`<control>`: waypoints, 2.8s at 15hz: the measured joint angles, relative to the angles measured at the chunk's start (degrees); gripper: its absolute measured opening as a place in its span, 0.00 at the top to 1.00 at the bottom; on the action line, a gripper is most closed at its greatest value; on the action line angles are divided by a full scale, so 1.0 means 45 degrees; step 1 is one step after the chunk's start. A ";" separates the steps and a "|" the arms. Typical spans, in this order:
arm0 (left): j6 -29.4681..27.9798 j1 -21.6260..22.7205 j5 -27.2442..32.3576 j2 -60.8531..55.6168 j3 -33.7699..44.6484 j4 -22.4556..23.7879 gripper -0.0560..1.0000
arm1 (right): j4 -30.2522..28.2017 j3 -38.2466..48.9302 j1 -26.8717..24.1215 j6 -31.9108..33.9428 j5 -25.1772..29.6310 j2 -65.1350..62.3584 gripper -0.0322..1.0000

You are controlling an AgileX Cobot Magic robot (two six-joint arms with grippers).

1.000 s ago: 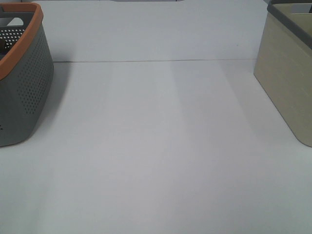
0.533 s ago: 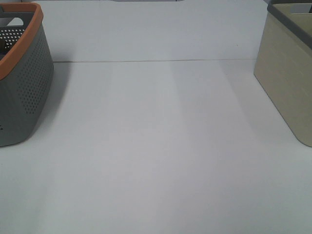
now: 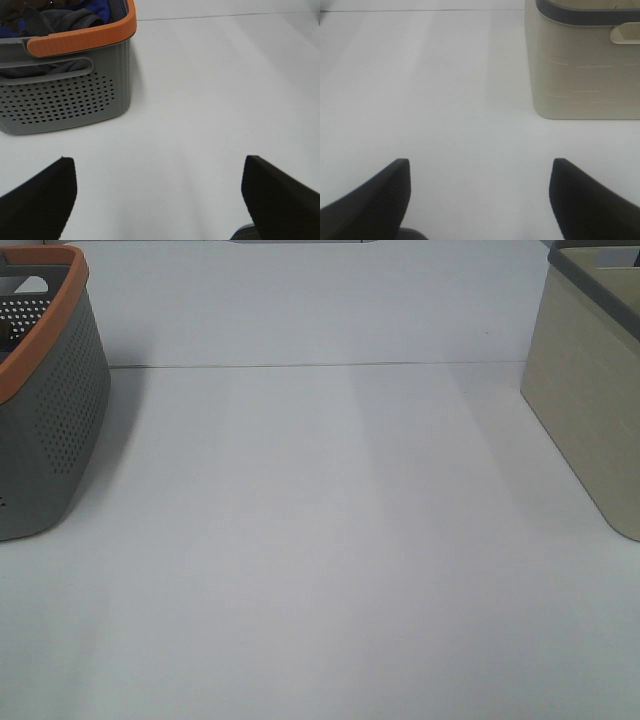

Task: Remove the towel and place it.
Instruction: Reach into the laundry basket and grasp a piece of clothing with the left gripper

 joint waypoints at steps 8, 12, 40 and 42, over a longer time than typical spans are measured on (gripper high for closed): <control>0.0000 0.0000 0.0000 0.0000 0.0000 0.0000 0.15 | 0.0000 0.0000 0.0000 0.0000 0.0000 0.0000 0.23; 0.0000 0.0000 0.0000 0.0000 0.0000 0.0000 0.15 | 0.0000 0.0000 0.0000 0.0000 0.0000 0.0000 0.23; -0.8709 0.0000 -0.3069 1.3700 -0.8111 0.6404 0.17 | 0.0000 0.0000 0.0000 0.0000 0.0000 0.0000 0.23; -0.9486 0.0000 -0.3069 1.5635 -0.9358 0.6863 0.18 | 0.0000 0.0000 0.0000 0.0000 0.0000 0.0000 0.23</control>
